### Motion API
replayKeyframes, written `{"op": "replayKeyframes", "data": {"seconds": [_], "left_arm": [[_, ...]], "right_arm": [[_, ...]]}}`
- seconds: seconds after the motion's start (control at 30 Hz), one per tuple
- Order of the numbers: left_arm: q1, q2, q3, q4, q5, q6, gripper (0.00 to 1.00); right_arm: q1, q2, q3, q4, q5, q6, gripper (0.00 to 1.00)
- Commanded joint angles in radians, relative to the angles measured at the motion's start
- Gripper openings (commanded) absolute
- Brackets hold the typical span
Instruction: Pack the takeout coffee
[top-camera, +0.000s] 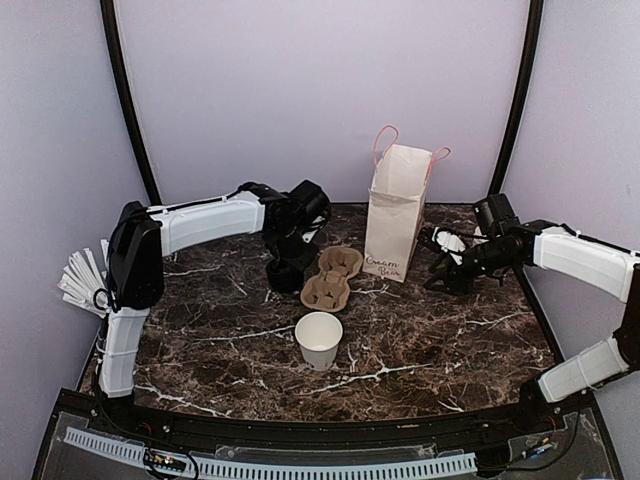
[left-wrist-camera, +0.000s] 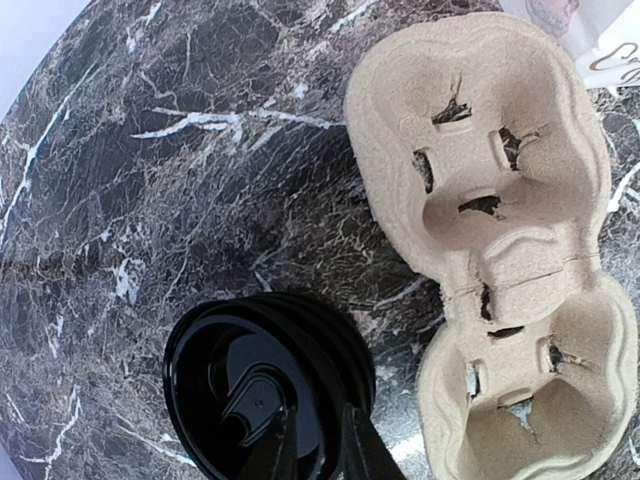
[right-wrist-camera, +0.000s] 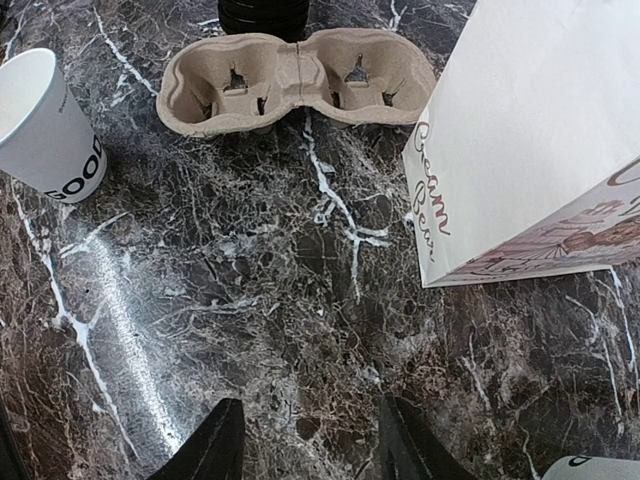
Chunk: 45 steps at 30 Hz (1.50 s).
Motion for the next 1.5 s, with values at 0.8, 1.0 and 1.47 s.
{"op": "replayKeyframes", "data": {"seconds": [0.8, 1.0, 1.47], "left_arm": [[0.096, -0.081, 0.013, -0.059, 0.311, -0.038, 0.63], [0.115, -0.070, -0.014, -0.036, 0.375, -0.046, 0.49], [0.114, -0.002, -0.011, -0.028, 0.378, -0.042, 0.41]], "right_arm": [[0.010, 0.017, 0.006, -0.005, -0.002, -0.002, 0.47], [0.012, 0.032, 0.008, -0.006, 0.001, -0.004, 0.47], [0.024, 0.054, 0.011, -0.015, 0.018, -0.007, 0.48]]}}
